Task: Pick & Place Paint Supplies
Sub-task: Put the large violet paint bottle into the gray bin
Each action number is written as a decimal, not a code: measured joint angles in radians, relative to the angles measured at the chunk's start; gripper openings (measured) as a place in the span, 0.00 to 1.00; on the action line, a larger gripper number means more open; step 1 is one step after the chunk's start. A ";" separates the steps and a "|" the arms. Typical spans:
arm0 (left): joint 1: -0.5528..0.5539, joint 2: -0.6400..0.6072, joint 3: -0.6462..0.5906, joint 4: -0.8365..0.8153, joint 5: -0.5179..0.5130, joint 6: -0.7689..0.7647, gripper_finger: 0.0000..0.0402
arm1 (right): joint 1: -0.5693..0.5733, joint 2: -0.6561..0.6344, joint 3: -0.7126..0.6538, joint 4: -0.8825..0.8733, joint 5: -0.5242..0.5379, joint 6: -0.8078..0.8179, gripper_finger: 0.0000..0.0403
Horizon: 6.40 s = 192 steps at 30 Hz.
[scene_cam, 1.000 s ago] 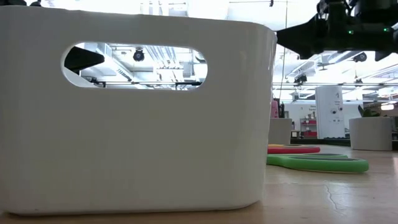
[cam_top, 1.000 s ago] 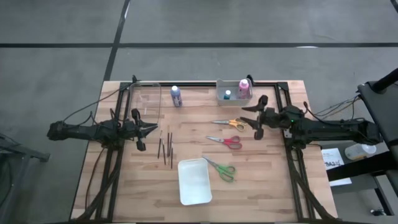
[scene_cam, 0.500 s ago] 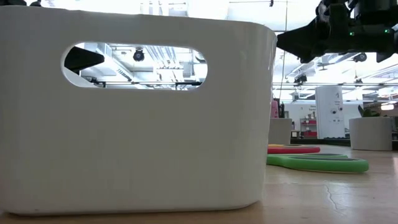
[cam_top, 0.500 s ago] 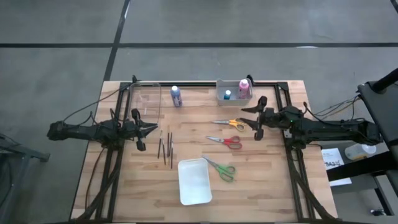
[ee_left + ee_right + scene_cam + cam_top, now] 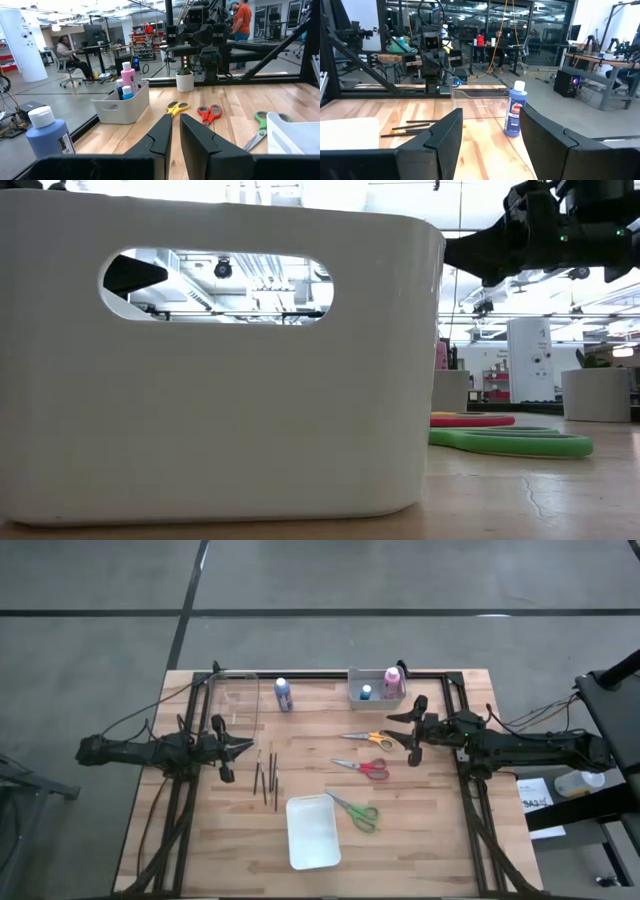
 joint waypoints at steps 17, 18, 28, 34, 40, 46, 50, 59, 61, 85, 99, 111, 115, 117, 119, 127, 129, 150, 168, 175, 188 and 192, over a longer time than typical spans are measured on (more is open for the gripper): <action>0.000 0.000 0.000 0.000 0.000 -0.097 0.12 | 0.001 0.003 0.000 0.000 0.001 0.000 0.48; 0.000 0.000 0.000 0.000 -0.004 -0.171 0.12 | 0.001 0.003 0.000 0.000 0.001 0.000 0.48; 0.003 0.039 0.079 0.072 -0.189 -0.212 0.12 | 0.001 0.003 0.000 0.000 0.002 0.000 0.48; 0.008 0.225 0.178 0.033 -0.261 -0.226 0.12 | 0.001 0.003 0.000 0.000 0.002 0.000 0.48; 0.022 0.479 0.298 0.028 -0.383 -0.291 0.12 | 0.001 0.003 0.000 0.000 0.002 0.000 0.48; 0.099 0.712 0.477 -0.014 -0.406 -0.311 0.14 | 0.000 0.003 0.000 0.000 0.002 0.000 0.48; 0.181 0.854 0.574 -0.057 -0.401 -0.396 0.27 | 0.000 0.003 0.000 0.000 0.002 0.000 0.48; 0.431 1.138 0.757 -0.147 -0.223 -0.477 0.76 | 0.000 0.003 0.000 0.000 0.002 0.000 0.48; 0.464 1.184 0.782 -0.154 -0.222 -0.477 0.82 | 0.000 0.003 0.000 0.000 0.002 0.000 0.48; 0.561 1.411 0.857 -0.122 -0.266 -0.476 0.88 | 0.001 0.003 0.000 0.000 0.001 0.000 0.48; 0.567 1.420 0.855 -0.122 -0.266 -0.579 0.69 | 0.000 0.003 0.000 0.000 0.001 0.000 0.48; 0.568 1.420 0.801 -0.070 -0.267 -0.627 0.51 | 0.000 0.003 0.000 0.000 0.001 0.000 0.48; 0.568 1.420 0.793 -0.051 -0.266 -0.623 0.47 | 0.000 0.003 0.000 0.000 0.002 0.000 0.48; 0.568 1.420 0.793 -0.050 -0.267 -0.620 0.44 | 0.000 0.003 0.000 0.000 0.001 0.000 0.48; 0.568 1.420 0.793 -0.048 -0.269 -0.619 0.40 | 0.001 0.003 0.000 0.000 0.001 0.000 0.48; 0.568 1.420 0.793 -0.048 -0.270 -0.619 0.30 | 0.001 0.003 0.000 0.000 0.001 0.000 0.48; 0.568 1.420 0.793 -0.047 -0.270 -0.619 0.30 | 0.001 0.003 0.000 0.000 0.001 0.000 0.48; 0.562 1.420 0.911 0.069 -0.159 -0.495 0.30 | 0.001 0.003 0.000 0.000 0.002 0.000 0.48; 0.533 1.612 1.192 0.153 -0.068 -0.358 0.30 | 0.000 0.003 0.000 0.000 0.001 0.000 0.48; 0.529 1.780 1.415 0.090 0.002 -0.261 0.30 | 0.001 0.003 0.000 0.000 0.002 0.000 0.48; 0.520 1.951 1.623 0.049 0.073 -0.251 0.30 | 0.001 0.003 0.000 0.000 0.001 0.000 0.48; 0.521 1.985 1.649 0.055 0.090 -0.251 0.30 | 0.001 0.003 0.000 0.000 0.001 0.000 0.48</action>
